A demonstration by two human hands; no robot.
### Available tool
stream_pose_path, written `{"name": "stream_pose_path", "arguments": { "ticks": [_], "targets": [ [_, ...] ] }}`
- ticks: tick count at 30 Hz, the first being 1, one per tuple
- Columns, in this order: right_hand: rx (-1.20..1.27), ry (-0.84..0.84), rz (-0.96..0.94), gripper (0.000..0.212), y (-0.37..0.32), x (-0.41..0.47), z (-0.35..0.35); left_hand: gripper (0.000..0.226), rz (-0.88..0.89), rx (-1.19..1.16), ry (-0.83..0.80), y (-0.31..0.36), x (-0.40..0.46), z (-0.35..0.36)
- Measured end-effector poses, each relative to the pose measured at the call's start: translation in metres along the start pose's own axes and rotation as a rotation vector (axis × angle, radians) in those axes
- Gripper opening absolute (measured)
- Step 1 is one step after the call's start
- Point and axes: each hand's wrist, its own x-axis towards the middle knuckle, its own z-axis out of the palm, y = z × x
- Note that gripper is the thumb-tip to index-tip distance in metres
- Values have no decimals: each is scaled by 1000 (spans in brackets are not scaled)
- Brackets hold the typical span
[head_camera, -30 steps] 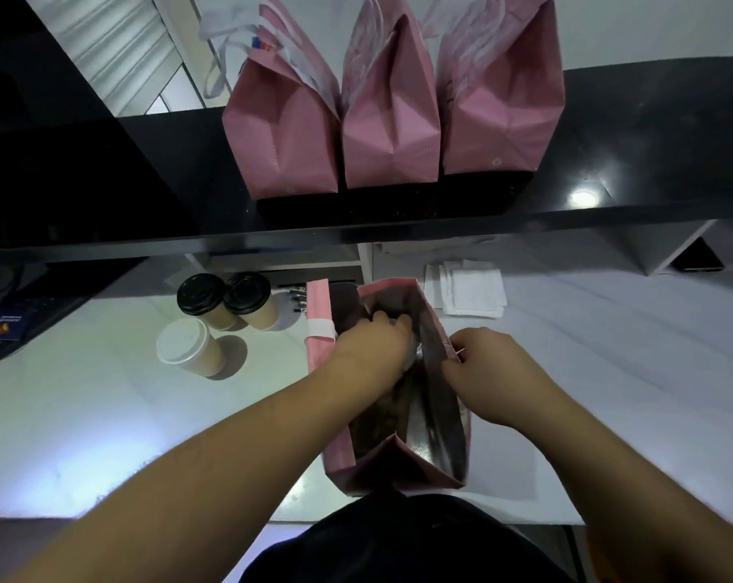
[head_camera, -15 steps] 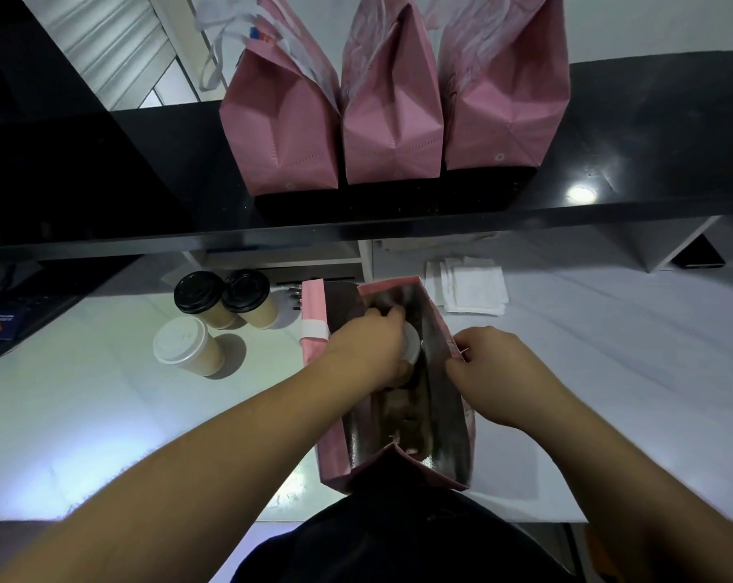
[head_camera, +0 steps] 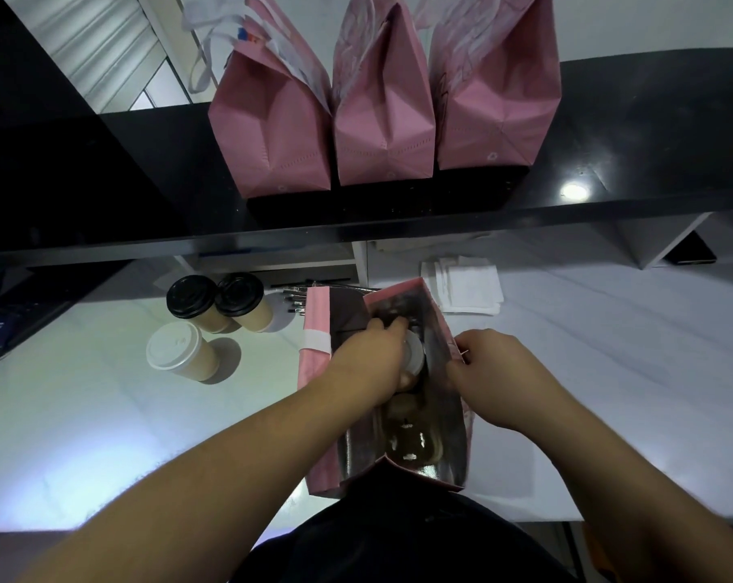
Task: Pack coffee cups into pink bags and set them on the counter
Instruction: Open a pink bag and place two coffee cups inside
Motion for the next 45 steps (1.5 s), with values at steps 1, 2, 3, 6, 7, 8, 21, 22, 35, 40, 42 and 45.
{"name": "stream_pose_path", "arguments": {
  "ticks": [1, 2, 3, 6, 7, 8, 21, 22, 35, 40, 42, 45],
  "targets": [
    [-4, 5, 0, 26, 0, 0, 0, 82, -3, 8, 1, 0, 1, 0],
    [-7, 11, 0, 26, 0, 0, 0, 80, -10, 22, 0, -1, 1, -1],
    [-9, 18, -1, 25, 0, -1, 0, 79, -19, 42, -4, -1, 2, -2],
    [-8, 25, -5, 26, -2, -1, 2, 80, -46, 70, -38, -4, 4, -4],
    [-10, 26, -9, 26, -2, -2, 3, 81, -54, 67, -47, -5, 5, -4],
    [-15, 28, -12, 27, -3, -2, 5, 81, -61, 63, -52, -7, 6, -4],
    [26, 109, 3, 37, -12, -2, 14, 62, -62, 59, -96, -3, 3, -4],
    [38, 115, 7, 38, -12, -2, 14, 46, -37, 54, -47, 2, -1, -10],
    [3, 52, 48, 42, -16, 0, 11, 38, -338, -347, 543, -163, -60, -42],
    [-37, 24, 90, 46, -18, 3, 6, 58, -630, -255, 424, -246, -69, -13],
    [-52, 25, 105, 44, -19, 5, 6, 73, -679, -224, 408, -262, -68, -6],
    [-47, 62, 106, 45, -18, 6, 8, 84, -711, -232, 317, -275, -63, 0]
  ]
}}
